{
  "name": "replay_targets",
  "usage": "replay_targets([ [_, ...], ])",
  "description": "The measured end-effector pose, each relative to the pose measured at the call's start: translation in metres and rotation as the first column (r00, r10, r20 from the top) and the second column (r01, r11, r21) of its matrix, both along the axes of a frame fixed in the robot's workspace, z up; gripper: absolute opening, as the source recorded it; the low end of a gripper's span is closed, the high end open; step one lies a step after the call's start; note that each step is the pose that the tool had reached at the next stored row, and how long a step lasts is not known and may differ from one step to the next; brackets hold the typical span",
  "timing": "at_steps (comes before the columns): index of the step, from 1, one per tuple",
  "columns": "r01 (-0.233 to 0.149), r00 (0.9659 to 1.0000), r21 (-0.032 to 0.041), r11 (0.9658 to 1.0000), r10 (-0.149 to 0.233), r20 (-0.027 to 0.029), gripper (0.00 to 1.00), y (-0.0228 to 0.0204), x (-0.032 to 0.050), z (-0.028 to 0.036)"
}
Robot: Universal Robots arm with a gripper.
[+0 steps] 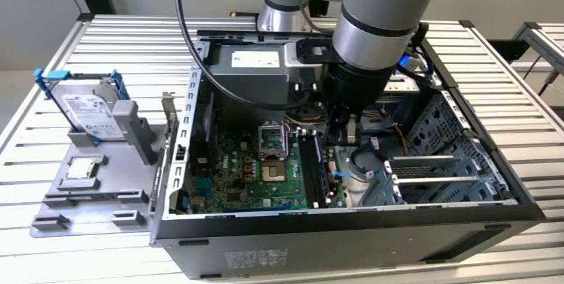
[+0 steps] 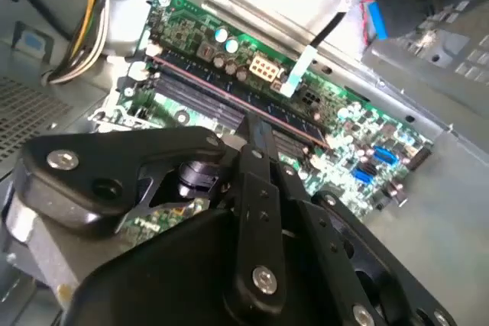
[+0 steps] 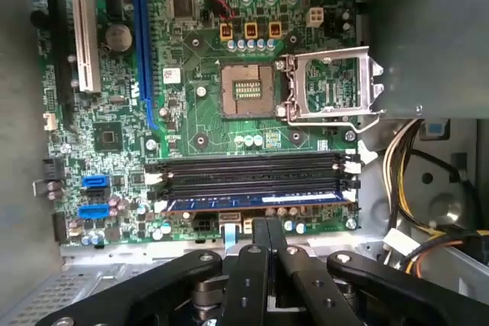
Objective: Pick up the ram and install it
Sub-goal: 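Press down the ram until it locks into place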
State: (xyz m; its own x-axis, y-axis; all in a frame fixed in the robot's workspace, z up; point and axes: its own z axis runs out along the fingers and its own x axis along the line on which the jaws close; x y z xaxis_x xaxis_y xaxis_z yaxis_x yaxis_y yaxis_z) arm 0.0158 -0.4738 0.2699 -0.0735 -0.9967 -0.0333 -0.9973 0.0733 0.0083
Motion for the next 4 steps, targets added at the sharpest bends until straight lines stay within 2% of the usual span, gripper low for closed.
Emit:
replay_targets([
  [4,0.000,1.0000,-0.0001,1.0000,0.000,0.0000,0.00,0.0000,0.0000,0.0003],
])
